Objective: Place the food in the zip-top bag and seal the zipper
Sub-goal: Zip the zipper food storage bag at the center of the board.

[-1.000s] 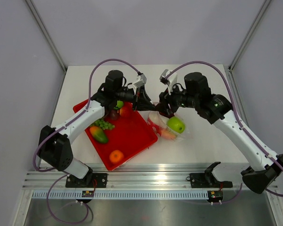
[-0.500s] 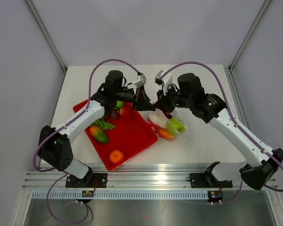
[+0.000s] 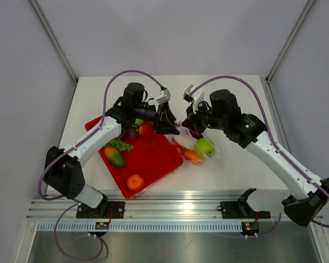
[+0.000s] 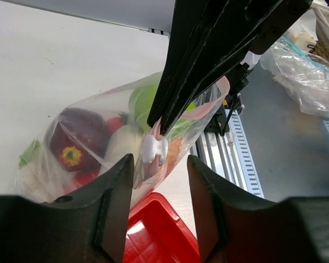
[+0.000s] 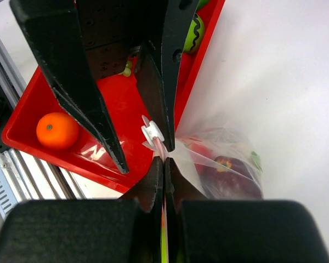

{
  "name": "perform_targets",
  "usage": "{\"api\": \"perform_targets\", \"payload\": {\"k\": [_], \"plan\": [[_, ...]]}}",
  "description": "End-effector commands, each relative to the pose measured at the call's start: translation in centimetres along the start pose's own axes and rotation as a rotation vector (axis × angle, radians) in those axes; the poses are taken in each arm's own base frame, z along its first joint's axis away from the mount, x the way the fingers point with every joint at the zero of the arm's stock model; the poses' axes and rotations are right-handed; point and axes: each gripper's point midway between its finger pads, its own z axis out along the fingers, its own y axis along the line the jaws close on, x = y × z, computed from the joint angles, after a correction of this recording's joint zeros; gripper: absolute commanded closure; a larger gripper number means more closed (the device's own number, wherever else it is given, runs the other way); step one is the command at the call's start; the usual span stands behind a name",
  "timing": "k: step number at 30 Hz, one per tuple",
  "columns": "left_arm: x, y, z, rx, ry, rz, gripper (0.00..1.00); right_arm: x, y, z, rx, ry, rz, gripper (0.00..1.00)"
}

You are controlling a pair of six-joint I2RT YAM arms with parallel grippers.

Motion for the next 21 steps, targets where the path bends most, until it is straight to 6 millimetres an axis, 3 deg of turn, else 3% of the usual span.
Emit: {"api": "perform_targets", "payload": {"k": [1,8,9,12,16,19,20,21], "plan": [[-1.7,-1.5,-0.4,0.055,-0.03,0.087,0.57,-2.4,0.4,-0.9,0.001,-0.089,-0.027,1.0],[-2.2,-1.3,-0.2,0.069,-0.047,0.073,0.76,-1.9,0.5,-0.8,-0.011,-0.073,-0.027,1.0],[-2.2,-1.3,-0.1,0.067,-0.05,0.073,0.86,-1.9,0.5,-0.8,-0.01,-0.075,-0.028,1.0],[-2.1,-1.4,-0.1,0.072,-0.051,0.077,1.0,-2.0,0.6,-0.8,-0.012,-0.077,-0.027,1.0],[-2.0,-1.4,-0.2,0.067,-0.051,0.074,1.0,-2.2,0.6,-1.1,-0.013,-0.083,-0.033,1.0],[-2.1,-1.4,-0.2,0.063,-0.052,0.077,1.0,-2.4,1.0,-1.3,-0.039,-0.071,-0.049,0.87],[-2.2,-1.4,-0.2,0.063,-0.054,0.083,1.0,-2.8,1.3,-1.2,-0.056,-0.071,-0.056,0.75],[-2.3,-1.4,-0.2,0.063,-0.056,0.087,1.0,-2.9,1.5,-1.2,-0.072,-0.067,-0.059,0.72]]}}
